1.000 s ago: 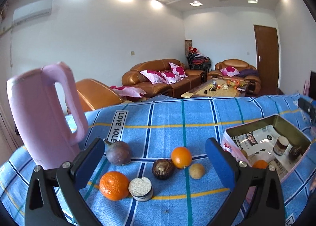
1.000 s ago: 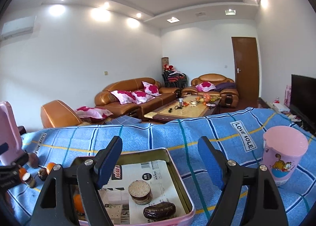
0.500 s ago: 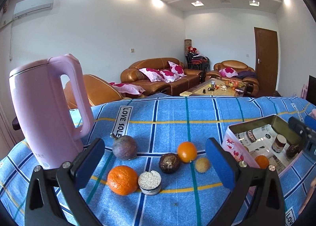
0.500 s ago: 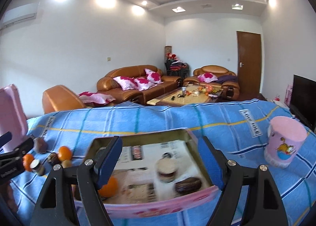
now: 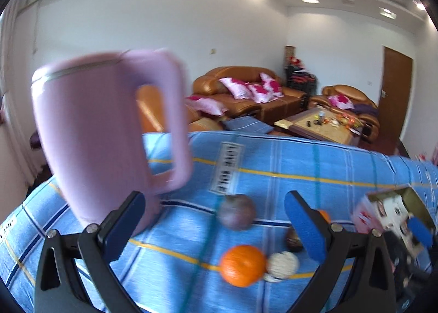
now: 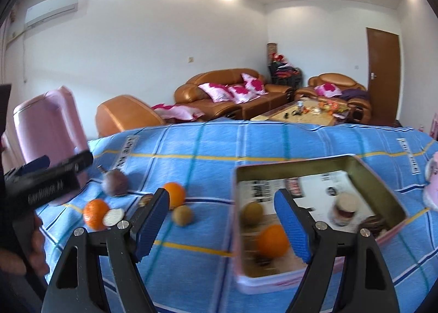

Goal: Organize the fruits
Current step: 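Withdraw both tools from the tin and reach back toward the remaining fruits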

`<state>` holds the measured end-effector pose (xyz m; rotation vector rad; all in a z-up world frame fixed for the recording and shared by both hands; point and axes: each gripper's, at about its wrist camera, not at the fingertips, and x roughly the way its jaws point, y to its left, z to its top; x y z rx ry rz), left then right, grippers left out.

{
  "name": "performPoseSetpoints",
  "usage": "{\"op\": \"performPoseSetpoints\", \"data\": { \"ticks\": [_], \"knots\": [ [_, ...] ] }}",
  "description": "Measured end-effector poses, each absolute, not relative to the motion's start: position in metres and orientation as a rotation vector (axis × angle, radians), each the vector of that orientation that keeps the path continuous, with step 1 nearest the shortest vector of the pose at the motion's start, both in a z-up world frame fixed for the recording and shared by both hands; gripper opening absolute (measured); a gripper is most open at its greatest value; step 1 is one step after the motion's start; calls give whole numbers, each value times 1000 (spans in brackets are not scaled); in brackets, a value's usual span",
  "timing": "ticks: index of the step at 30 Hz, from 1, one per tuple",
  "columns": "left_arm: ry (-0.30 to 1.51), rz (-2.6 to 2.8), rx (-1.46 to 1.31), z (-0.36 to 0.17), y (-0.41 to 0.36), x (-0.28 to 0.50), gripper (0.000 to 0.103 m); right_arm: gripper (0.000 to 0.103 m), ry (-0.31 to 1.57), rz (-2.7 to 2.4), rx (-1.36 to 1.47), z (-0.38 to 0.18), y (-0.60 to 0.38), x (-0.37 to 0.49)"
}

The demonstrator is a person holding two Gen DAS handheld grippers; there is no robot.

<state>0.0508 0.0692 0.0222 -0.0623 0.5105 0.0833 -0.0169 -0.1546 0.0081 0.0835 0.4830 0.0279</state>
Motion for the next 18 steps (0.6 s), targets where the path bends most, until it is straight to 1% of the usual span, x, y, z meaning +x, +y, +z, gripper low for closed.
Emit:
{"op": "performPoseSetpoints", "data": {
  "ticks": [4,10,13,15,18],
  "knots": [
    [546,135,-106,21,95,59,103,80,521,75,76,4,-134,-8],
    [583,139,20,20,102,67,103,80,666,201,91,-11,-106,9],
    [588,130,32,21,104,67,103,80,724,235,51,-19,-86,21],
    [601,118,13,21,108,68,103,76,768,276,35,-25,-74,28],
    [624,108,-22,21,116,70,103,65,805,294,-3,-30,-60,33]
  ]
}}
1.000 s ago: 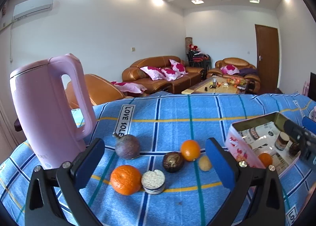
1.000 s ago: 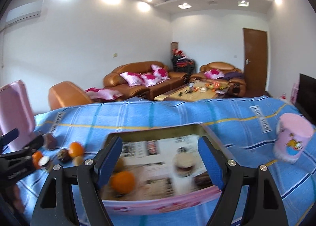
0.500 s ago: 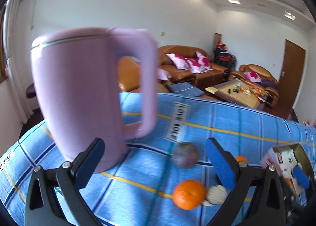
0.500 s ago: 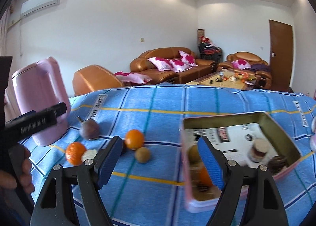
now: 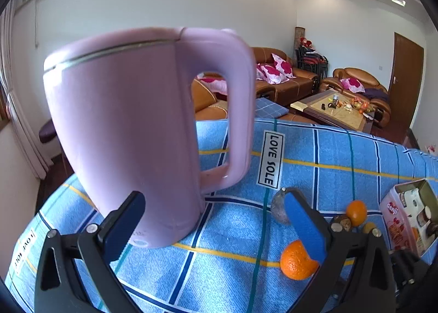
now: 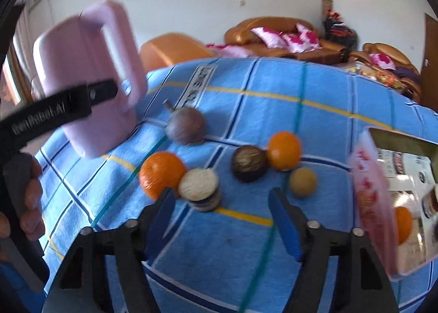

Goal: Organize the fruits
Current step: 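Withdraw both tools from the tin and reach back toward the remaining fruits, then grasp a cut round fruit half with the right tool while the left tool grasps an orange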

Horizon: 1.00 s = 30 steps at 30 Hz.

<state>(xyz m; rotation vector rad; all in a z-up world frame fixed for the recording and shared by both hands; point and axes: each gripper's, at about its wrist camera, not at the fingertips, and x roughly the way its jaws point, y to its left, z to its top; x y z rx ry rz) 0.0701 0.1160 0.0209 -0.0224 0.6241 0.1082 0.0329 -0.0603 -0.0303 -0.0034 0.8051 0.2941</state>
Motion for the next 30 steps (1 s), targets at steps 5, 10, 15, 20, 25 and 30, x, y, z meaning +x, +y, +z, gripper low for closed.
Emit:
{"op": "performPoseSetpoints", "data": {
  "ticks": [5,10,15,20,25,30],
  "knots": [
    [633,79,-25,22,113,69,103,50,821,256,-21,-33,-50,43],
    [643,44,-14,22,108,70,103,51,877,253,18,-38,-46,57],
    [683,-20,-10,16,102,75,103,36,871,283,50,-37,-50,50],
    [731,-138,9,10,88,76,103,36,773,260,97,-24,-75,24],
    [784,-239,102,-5,59,75,94,36,652,189,46,-7,-104,-6],
    [850,-236,139,-25,50,82,83,36,629,164,99,-4,-122,-14]
  ]
}}
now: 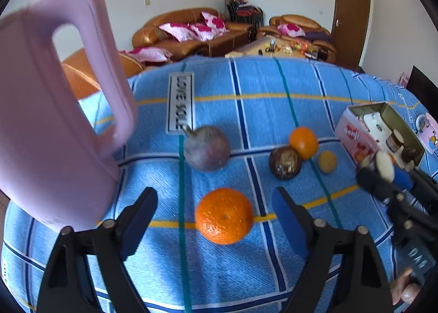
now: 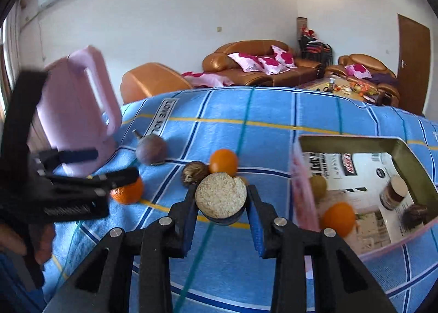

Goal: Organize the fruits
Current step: 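Grasp a cut round fruit half with the right tool while the left tool grasps an orange, then carry the orange in the left tool and fruit half in the right tool over the tin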

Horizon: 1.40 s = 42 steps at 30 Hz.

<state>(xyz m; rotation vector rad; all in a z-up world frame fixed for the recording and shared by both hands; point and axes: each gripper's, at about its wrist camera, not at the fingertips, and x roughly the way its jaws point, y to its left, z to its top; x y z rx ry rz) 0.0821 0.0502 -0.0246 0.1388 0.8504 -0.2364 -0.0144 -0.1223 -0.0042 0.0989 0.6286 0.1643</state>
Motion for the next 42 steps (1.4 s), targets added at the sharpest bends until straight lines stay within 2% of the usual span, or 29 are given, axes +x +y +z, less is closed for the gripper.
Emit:
{"op": "performPoseSetpoints", "data": {
  "ticks": [2,9,13,18,26,36,42],
  "knots": [
    [876,-224,140,-31,52,84,75,36,637,171,108,-3,-126,-12],
    [934,-221,153,-50,49,89,67,36,658,192,135,-7,-132,-3],
    [920,-234,125,-50,51,87,49,36,664,191,152,-9,-135,-1],
    [885,-181,84,-47,61,87,48,36,647,187,165,-7,-141,-1],
    [603,-77,-42,-9,70,65,48,36,505,110,93,11,-147,-12],
    [512,-14,-64,-3,55,50,48,36,367,9,-27,25,-143,-26],
    [486,18,-8,-5,40,40,48,37,402,14,-50,18,-138,-20]
  ]
}}
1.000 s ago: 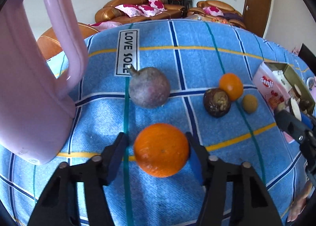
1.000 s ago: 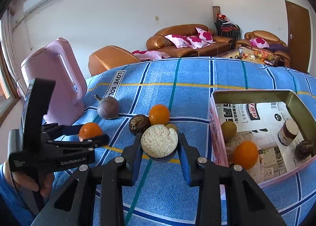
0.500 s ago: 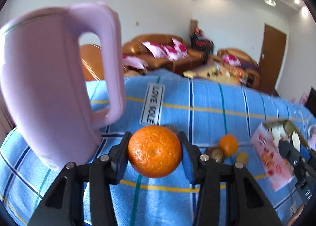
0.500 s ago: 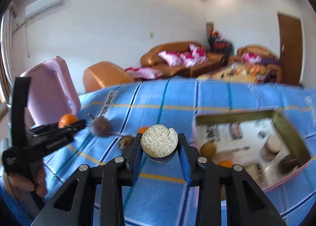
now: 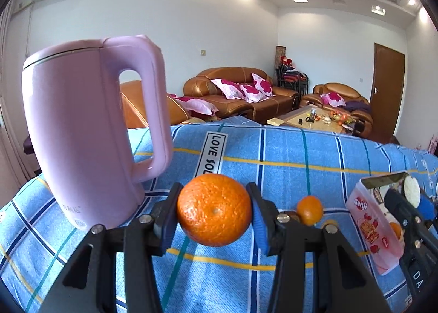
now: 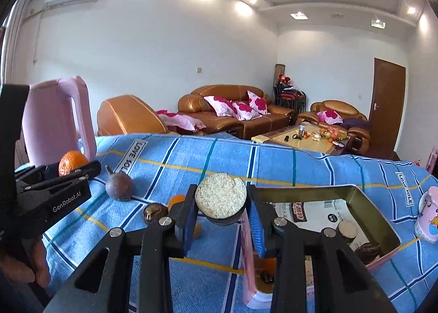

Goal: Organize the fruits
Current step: 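Carry the orange in the left tool and fruit half in the right tool over the tin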

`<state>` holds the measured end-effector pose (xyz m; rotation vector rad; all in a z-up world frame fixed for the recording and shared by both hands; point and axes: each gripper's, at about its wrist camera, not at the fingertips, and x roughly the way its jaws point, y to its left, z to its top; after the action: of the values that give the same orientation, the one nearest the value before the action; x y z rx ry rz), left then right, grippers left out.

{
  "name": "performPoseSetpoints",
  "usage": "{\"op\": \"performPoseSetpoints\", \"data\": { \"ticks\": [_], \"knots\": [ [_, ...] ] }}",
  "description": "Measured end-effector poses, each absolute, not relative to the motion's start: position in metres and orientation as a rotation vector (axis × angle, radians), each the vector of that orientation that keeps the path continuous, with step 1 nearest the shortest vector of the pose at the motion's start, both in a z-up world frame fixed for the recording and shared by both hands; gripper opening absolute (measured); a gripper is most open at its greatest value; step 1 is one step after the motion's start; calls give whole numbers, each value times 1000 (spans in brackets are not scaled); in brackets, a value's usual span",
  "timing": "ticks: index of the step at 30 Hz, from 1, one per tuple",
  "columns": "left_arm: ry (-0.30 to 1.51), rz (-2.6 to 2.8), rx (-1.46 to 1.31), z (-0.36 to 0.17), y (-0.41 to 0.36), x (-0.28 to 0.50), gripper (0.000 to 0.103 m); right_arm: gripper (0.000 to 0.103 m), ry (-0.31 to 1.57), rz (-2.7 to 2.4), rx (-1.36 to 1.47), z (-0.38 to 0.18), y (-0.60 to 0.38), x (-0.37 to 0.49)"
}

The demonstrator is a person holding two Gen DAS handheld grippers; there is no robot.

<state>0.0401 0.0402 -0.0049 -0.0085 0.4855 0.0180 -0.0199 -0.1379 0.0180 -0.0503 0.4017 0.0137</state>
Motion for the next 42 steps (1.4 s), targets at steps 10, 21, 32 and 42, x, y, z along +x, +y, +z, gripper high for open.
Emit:
{"op": "performPoseSetpoints", "data": {
  "ticks": [10,21,32,42],
  "knots": [
    [450,43,17,-1,29,22,48,37,394,11,-59,18,-136,-22],
    [443,36,36,0,16,4,48,37,404,53,-135,16,-140,-39],
    [458,20,51,-2,-2,-5,48,37,413,10,-133,16,-179,-45],
    [493,-35,73,-3,-35,-1,48,36,400,-46,-109,18,-209,-40]
  ]
}}
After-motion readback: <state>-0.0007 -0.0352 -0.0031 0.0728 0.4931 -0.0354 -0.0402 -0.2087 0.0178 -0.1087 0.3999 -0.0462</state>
